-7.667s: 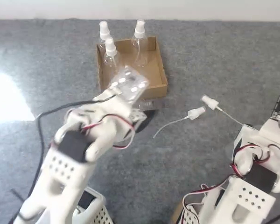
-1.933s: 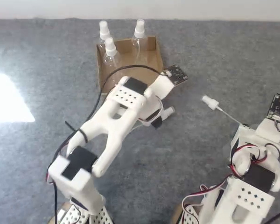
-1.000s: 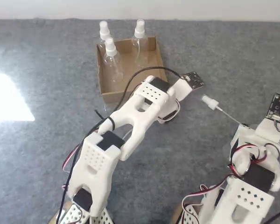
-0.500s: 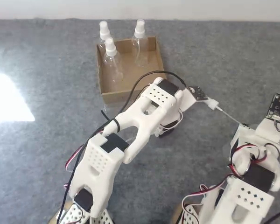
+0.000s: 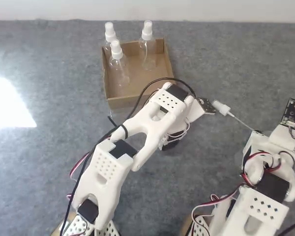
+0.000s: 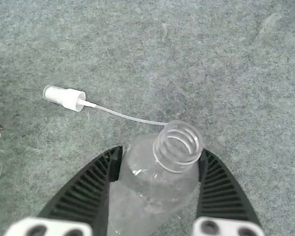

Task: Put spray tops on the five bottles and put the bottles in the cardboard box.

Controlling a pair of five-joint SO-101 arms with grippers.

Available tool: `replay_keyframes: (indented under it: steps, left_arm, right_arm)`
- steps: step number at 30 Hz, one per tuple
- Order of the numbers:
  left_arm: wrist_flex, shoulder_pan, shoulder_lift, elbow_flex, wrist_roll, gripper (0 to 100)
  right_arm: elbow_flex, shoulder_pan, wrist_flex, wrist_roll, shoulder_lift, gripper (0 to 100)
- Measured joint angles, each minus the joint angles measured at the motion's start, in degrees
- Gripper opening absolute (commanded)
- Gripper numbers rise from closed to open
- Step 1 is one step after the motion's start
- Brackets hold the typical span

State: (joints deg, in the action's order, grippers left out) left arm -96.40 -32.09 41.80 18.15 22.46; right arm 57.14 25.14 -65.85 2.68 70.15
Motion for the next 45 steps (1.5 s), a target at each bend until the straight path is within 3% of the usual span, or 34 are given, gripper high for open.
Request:
replay_keyframes:
  steps: [8, 20, 33, 45]
  left_arm:
    - [-1.9, 0.2, 3.1, 4.1, 0.2, 1]
    - [-2.5, -0.4, 1.1, 4.8, -3.5, 1]
    - [-0.5, -2.8, -27.1, -14.8, -10.9, 1]
    - [12.2, -2.8, -46.9, -34.5, -14.8, 1]
  right_arm:
    - [0.0, 0.0, 0.0, 0.0, 0.0, 14.7]
    - [0.0, 0.0, 0.0, 0.0, 0.0, 14.7]
    - [0.0, 0.0, 0.0, 0.0, 0.0, 14.9]
    - [0.0, -7.6, 0.0, 0.0, 0.0, 14.8]
